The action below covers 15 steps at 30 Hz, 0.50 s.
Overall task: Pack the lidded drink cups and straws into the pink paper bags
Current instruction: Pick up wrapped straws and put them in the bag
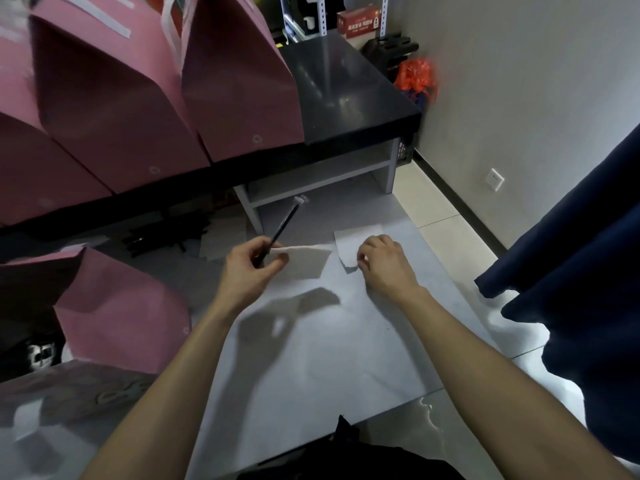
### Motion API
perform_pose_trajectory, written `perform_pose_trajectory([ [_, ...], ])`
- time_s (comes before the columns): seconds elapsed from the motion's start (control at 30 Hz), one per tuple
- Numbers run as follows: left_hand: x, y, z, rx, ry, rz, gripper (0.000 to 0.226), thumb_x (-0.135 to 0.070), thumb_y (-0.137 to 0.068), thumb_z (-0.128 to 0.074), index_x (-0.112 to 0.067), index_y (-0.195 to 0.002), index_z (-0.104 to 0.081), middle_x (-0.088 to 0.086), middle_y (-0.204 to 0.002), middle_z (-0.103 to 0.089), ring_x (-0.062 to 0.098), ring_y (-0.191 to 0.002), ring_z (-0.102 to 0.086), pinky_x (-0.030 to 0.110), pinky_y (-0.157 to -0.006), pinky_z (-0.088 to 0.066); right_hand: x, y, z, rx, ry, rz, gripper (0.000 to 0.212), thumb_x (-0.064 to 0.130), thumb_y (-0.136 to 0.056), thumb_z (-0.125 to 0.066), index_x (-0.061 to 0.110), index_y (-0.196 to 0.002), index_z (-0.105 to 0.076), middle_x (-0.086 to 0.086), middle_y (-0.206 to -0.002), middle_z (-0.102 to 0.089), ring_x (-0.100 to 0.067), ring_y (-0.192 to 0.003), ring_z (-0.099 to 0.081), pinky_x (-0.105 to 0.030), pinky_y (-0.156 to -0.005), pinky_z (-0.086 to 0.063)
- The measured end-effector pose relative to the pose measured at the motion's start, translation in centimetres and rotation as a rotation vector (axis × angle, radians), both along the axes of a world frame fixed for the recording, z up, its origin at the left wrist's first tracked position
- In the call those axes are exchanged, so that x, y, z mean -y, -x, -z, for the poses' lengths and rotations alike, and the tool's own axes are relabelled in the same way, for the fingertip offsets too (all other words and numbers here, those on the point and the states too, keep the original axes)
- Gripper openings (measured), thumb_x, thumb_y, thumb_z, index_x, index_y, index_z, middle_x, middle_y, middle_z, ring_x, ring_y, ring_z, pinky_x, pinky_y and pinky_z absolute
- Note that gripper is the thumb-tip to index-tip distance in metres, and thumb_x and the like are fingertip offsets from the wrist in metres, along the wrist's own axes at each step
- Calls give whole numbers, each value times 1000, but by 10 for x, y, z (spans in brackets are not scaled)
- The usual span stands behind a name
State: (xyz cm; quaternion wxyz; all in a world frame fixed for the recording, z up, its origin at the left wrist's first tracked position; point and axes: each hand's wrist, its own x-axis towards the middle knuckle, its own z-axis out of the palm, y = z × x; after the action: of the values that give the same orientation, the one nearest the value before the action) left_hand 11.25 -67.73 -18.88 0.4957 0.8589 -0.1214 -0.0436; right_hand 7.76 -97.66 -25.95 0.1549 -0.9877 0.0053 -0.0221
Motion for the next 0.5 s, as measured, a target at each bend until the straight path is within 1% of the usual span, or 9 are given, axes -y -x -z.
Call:
perform_pose_trajectory([
  [0.03,-4,0,-3,4,-7,12,6,-27,-97,-84,-29,-98,-79,-12,-67,-56,11,-63,-43,33,-61,-36,-1,0,0,15,-16,19,12,18,-104,-60,16,-105,-72,0,-116,-67,-26,-119,-55,-36,-103,-40],
  [0.07,-7,1,-5,14,-12,32,6,-27,-97,-84,-28,-98,-79,-11,-67,-55,12,-62,-43,33,-62,-35,-3,0,-1,29,-80,59,10,17,-103,-60,15,-102,-70,-1,-110,-67,-27,-113,-58,-37,-100,-42],
  [0.17,-13,0,-14,27,-1,123,7,-32,-94,-84,-28,-98,-79,-12,-66,-54,11,-63,-43,33,-63,-36,-9,-2,-23,25,-477,218,12,26,-107,-62,15,-106,-67,-1,-104,-70,-23,-99,-64,-38,-90,-52],
  [0.2,-13,-1,-17,17,8,149,9,-33,-93,-84,-27,-98,-80,-9,-68,-56,11,-64,-46,34,-64,-38,-11,-3,-33,18,-605,227,13,29,-107,-64,16,-107,-67,1,-104,-71,-20,-98,-66,-35,-88,-53],
  [0.27,-9,-3,-22,-13,15,191,9,-31,-94,-85,-24,-99,-81,-1,-74,-63,10,-71,-54,34,-69,-44,-17,-5,-54,-1,-775,190,11,30,-106,-68,20,-105,-68,4,-100,-73,-14,-93,-68,-27,-84,-53],
  [0.3,-5,-4,-24,-21,8,205,6,-29,-95,-85,-24,-99,-82,-3,-76,-66,8,-73,-58,32,-71,-47,-20,-5,-63,-19,-833,167,8,29,-105,-70,21,-102,-69,5,-96,-74,-9,-88,-69,-21,-79,-52],
  [0.37,1,-8,-26,-20,-22,217,4,-26,-96,-84,-28,-97,-82,-12,-80,-72,2,-77,-65,25,-73,-49,-30,-4,-75,-70,-912,117,7,28,-104,-72,25,-97,-71,8,-83,-72,3,-71,-63,-12,-67,-47],
  [0.43,7,-12,-29,-5,-79,212,7,-25,-95,-84,-32,-96,-81,-14,-83,-75,0,-78,-67,23,-71,-50,-39,0,-80,-107,-954,76,10,30,-106,-70,24,-98,-73,10,-74,-66,5,-62,-56,-12,-64,-45],
  [0.5,12,-15,-31,6,-141,196,7,-27,-93,-83,-33,-94,-79,-14,-80,-73,0,-74,-65,25,-68,-48,-46,7,-81,-127,-1012,40,19,38,-107,-66,23,-101,-75,6,-81,-72,2,-71,-61,-18,-70,-47],
])
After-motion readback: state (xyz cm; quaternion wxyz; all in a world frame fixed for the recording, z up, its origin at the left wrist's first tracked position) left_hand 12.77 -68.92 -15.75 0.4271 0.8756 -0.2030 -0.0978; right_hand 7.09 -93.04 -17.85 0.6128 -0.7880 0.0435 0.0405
